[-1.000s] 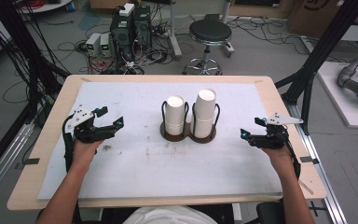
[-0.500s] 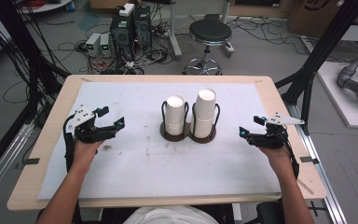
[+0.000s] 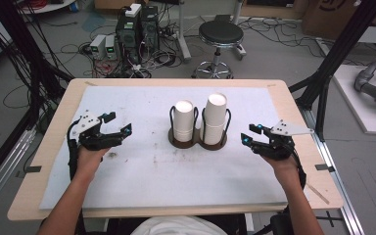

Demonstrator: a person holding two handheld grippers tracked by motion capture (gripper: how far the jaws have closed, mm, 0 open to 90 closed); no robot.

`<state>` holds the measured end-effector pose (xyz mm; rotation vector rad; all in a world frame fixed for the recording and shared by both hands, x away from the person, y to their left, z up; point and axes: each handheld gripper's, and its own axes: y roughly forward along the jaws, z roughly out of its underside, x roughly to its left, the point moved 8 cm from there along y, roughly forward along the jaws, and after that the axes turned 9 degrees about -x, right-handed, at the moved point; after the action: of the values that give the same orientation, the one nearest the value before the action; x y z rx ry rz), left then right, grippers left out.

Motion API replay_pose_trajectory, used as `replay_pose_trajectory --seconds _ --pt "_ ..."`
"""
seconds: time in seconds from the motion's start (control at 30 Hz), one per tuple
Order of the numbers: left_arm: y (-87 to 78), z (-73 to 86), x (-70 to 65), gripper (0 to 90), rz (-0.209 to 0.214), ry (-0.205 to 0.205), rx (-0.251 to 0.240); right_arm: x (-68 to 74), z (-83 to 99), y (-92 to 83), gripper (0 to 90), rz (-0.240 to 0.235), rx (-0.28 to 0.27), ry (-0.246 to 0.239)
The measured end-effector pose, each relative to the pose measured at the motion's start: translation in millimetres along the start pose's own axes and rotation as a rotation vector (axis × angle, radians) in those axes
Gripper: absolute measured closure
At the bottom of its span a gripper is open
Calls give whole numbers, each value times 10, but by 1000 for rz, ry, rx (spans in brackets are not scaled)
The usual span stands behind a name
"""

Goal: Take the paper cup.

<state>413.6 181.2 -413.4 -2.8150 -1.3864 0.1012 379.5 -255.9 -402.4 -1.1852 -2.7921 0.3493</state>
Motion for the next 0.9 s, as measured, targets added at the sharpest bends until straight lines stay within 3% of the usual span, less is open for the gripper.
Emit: replay_pose_trajectory --seconds 0.17,0.27,0.4,0.53,0.57,0.9 --pt "41 17 -21 194 13 -2 8 67 -35 -29 656 -25 -24 2" --pt "54 16 -26 195 16 0 9 142 -73 -28 801 -35 -41 -15" --pt "56 21 -28 195 17 -3 12 234 -111 5 897 -23 -51 -10" --pt "55 20 -32 195 17 -1 14 311 -146 54 900 -37 -53 -7" --pt "55 22 -31 195 18 -1 15 381 -168 109 900 -57 -47 -19" --pt "93 9 -11 203 24 -19 1 597 -186 454 900 -127 -7 -81"
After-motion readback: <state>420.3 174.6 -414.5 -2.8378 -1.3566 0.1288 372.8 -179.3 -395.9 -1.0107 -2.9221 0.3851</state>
